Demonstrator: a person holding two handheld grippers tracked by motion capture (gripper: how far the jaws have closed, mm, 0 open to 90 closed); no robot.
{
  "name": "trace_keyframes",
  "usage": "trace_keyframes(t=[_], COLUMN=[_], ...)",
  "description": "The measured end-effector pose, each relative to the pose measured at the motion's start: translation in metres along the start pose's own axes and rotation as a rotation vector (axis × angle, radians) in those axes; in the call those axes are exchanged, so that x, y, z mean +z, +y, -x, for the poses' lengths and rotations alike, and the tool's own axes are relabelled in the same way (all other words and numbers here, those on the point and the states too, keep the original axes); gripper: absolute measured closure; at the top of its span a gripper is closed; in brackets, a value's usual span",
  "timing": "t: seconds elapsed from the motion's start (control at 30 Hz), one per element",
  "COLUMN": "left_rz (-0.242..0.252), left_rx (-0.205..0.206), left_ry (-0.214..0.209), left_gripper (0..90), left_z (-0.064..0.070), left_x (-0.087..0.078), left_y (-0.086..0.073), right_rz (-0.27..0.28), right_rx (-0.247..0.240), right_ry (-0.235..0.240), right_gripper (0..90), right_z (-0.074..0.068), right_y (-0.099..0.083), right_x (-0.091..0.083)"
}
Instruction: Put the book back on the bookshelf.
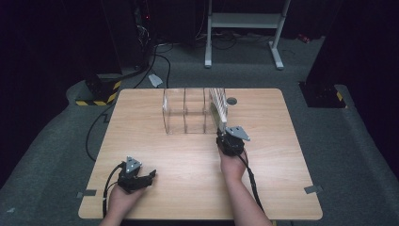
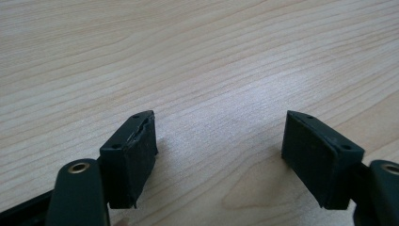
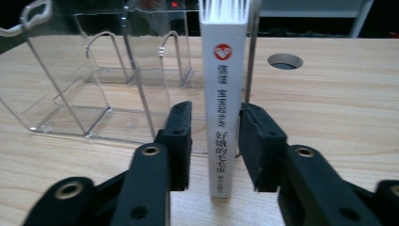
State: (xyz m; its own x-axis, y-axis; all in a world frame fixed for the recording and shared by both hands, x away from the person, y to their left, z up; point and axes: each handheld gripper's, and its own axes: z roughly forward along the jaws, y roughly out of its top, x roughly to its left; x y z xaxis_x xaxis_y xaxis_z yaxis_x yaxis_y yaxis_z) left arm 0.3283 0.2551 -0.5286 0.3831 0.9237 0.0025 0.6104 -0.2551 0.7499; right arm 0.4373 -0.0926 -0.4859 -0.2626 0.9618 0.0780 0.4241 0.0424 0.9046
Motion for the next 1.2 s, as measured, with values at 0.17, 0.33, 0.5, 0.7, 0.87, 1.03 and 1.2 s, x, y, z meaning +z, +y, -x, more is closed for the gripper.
trace_keyframes(t=[0.17, 0.33, 0.5, 0.7, 0.87, 1.03, 1.2], left_rz=[-0.001, 0.000, 0.001, 0.000, 0.000, 0.000, 0.000], left_rx=[-0.001, 0.000, 0.000, 0.003, 0.000, 0.002, 0.002], left_ry=[0.000, 0.000, 0.000, 0.001, 0.001, 0.001, 0.002], left_gripper=[26.8, 26.8, 26.8, 26.7, 26.7, 26.7, 26.8], left_z=[0.000, 0.000, 0.000, 0.000, 0.000, 0.000, 0.000], left_x=[0.000, 0.000, 0.000, 0.000, 0.000, 0.000, 0.000], left_y=[0.000, 0.000, 0.000, 0.000, 0.000, 0.000, 0.000], right_rz=[0.003, 0.005, -0.002, -0.004, -0.024, -0.066, -0.173], right_rx=[-0.024, -0.023, -0.035, -0.040, -0.049, -0.079, -0.074], right_ry=[0.024, 0.046, 0.099, 0.125, 0.118, 0.066, 0.029], right_gripper=[51.2, 44.0, 34.7, 30.1, 28.5, 24.8, 19.7], right_z=[-0.002, -0.002, 0.006, 0.025, 0.045, 0.067, 0.097], right_y=[0.001, 0.002, 0.002, -0.005, -0.016, -0.033, -0.054], right_x=[-0.005, -0.011, -0.026, -0.048, -0.064, -0.074, -0.081])
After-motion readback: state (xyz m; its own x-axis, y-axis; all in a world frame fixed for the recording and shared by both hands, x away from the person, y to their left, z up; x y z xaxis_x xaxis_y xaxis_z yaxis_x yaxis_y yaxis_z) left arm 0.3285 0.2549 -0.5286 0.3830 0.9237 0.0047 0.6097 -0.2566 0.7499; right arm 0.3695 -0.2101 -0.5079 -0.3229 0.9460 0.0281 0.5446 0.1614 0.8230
